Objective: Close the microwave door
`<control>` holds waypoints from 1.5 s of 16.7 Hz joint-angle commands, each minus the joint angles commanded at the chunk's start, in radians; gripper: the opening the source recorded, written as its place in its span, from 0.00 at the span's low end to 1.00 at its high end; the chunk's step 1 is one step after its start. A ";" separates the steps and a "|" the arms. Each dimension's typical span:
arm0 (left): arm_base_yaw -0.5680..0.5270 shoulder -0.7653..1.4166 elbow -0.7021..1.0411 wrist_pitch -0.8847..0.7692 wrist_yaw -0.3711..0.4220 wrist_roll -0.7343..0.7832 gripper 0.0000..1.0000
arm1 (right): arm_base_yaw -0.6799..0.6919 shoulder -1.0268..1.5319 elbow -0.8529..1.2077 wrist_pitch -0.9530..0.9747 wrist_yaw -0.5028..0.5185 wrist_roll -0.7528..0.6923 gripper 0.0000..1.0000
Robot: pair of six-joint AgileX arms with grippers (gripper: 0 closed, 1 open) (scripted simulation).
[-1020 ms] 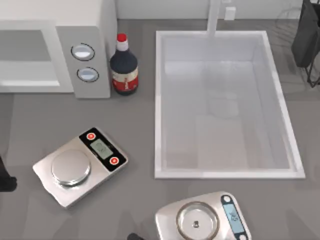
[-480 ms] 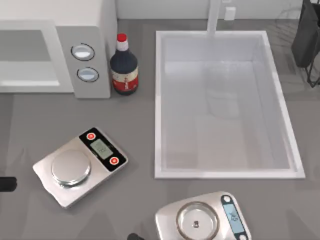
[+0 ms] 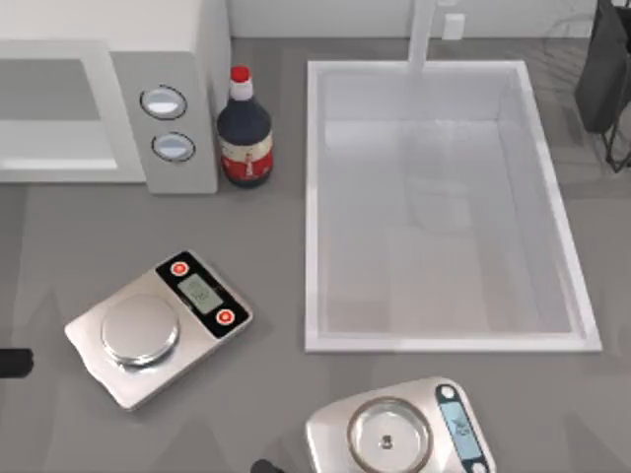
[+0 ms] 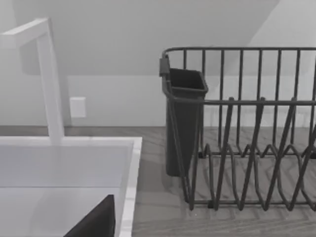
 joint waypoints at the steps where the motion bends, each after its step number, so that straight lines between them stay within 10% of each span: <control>1: -0.003 0.001 0.001 0.000 -0.003 0.000 0.00 | 0.000 0.000 0.000 0.000 0.000 0.000 1.00; 11: -0.334 0.056 0.043 0.013 -0.334 0.001 0.00 | 0.000 0.000 0.000 0.000 0.000 0.000 1.00; 25: -0.292 -0.153 -0.016 -0.138 -0.292 -0.003 0.00 | 0.000 0.000 0.000 0.000 0.000 0.000 1.00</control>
